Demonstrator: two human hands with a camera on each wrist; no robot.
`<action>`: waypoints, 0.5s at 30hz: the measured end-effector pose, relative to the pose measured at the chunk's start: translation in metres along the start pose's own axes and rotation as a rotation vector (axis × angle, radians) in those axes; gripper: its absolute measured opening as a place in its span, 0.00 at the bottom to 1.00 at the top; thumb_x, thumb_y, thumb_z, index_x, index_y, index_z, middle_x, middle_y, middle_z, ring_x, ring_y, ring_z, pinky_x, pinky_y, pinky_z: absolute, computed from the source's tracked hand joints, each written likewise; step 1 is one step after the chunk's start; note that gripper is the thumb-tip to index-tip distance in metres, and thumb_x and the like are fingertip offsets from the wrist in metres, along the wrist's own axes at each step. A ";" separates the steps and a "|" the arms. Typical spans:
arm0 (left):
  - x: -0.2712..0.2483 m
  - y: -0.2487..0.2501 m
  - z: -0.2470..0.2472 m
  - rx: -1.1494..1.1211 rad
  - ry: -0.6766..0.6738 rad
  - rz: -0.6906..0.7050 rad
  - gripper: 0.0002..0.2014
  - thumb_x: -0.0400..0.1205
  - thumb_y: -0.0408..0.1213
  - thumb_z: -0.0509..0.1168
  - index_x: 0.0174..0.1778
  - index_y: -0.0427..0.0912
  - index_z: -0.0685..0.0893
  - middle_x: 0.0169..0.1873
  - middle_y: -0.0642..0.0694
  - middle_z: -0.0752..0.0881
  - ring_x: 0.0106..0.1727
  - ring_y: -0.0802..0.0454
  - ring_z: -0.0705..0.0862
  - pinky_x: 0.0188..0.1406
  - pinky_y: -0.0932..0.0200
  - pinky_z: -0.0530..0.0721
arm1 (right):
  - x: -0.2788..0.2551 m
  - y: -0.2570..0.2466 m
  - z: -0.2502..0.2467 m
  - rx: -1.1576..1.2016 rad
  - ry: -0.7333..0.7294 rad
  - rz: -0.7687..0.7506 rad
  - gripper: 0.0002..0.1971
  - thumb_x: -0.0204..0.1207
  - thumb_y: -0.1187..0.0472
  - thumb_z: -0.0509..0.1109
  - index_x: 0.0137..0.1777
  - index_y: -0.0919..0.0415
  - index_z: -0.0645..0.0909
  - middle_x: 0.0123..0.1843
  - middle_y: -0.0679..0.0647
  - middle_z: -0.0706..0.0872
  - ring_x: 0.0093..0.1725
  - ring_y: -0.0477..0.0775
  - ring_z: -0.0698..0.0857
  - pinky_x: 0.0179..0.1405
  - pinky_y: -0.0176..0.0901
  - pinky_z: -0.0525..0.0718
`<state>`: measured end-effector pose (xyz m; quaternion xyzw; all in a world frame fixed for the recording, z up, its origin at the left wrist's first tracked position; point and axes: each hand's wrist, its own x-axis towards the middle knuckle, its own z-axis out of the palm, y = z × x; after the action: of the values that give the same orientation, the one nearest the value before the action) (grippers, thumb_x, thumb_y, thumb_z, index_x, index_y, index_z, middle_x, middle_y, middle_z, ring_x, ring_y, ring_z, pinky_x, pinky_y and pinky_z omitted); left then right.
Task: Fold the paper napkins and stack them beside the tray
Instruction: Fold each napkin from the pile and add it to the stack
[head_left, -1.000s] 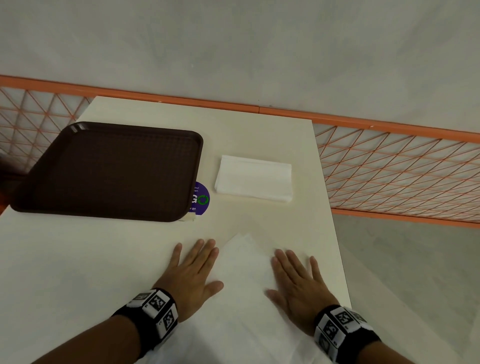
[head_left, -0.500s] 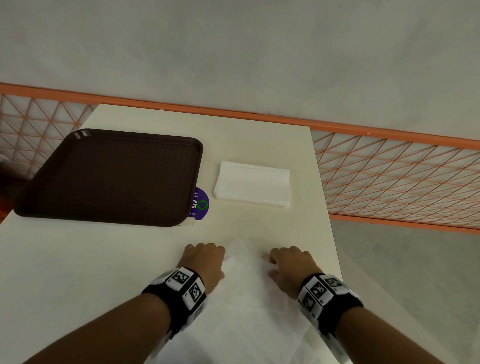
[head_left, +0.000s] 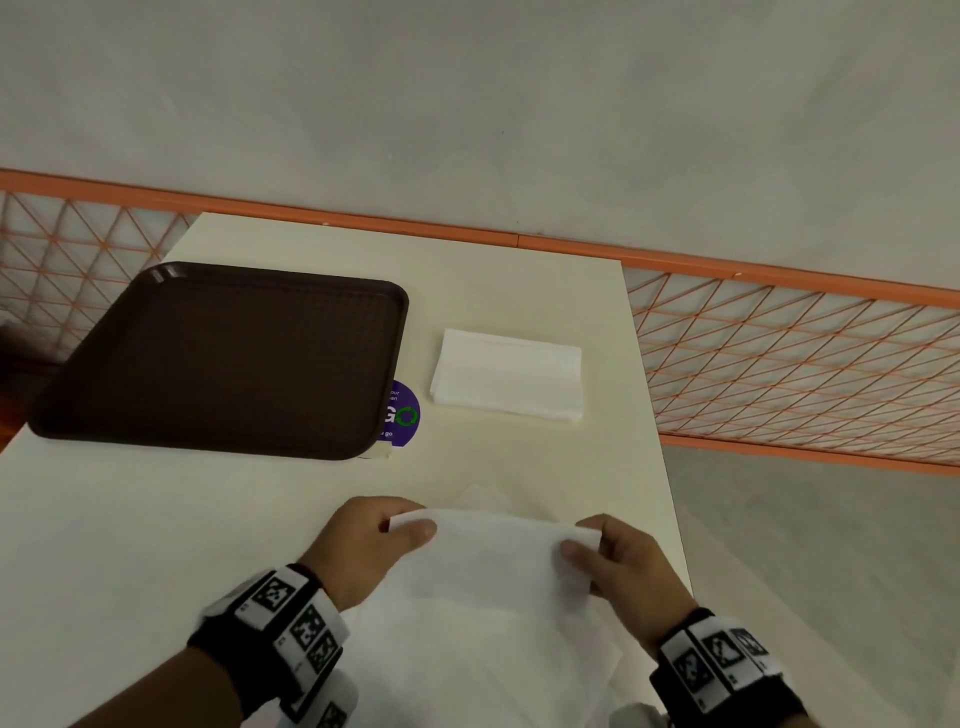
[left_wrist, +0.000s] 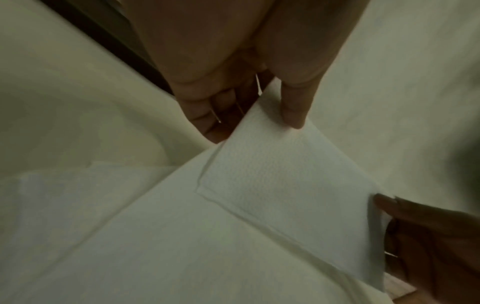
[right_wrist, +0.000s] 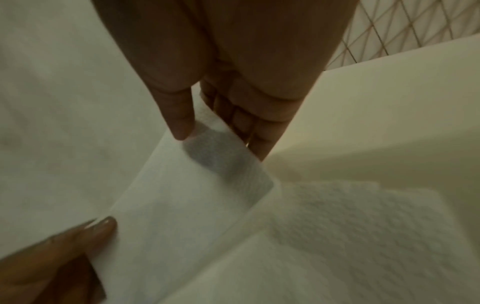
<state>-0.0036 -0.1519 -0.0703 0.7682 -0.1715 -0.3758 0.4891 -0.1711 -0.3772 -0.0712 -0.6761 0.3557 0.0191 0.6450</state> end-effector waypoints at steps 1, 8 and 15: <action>0.001 0.002 0.000 -0.022 0.029 0.031 0.08 0.83 0.37 0.66 0.53 0.46 0.91 0.45 0.52 0.92 0.48 0.56 0.90 0.56 0.53 0.87 | 0.003 -0.003 0.001 0.064 0.028 0.006 0.04 0.69 0.56 0.79 0.41 0.54 0.87 0.40 0.64 0.87 0.40 0.59 0.84 0.47 0.65 0.84; 0.017 0.008 0.004 0.402 0.280 0.297 0.16 0.85 0.48 0.60 0.65 0.47 0.85 0.60 0.58 0.85 0.62 0.62 0.81 0.65 0.67 0.74 | 0.021 -0.028 0.009 0.179 0.106 0.002 0.04 0.79 0.63 0.71 0.50 0.60 0.86 0.44 0.68 0.89 0.40 0.60 0.87 0.42 0.59 0.87; 0.047 0.015 0.000 -0.038 0.279 0.007 0.26 0.77 0.61 0.64 0.44 0.37 0.87 0.37 0.41 0.89 0.42 0.52 0.87 0.51 0.41 0.85 | 0.034 -0.038 0.009 0.252 0.022 0.091 0.07 0.78 0.62 0.72 0.51 0.65 0.88 0.46 0.62 0.92 0.40 0.57 0.89 0.38 0.50 0.89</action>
<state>0.0286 -0.1886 -0.0762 0.8028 -0.0974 -0.2669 0.5242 -0.1226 -0.3875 -0.0565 -0.5730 0.3927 -0.0041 0.7193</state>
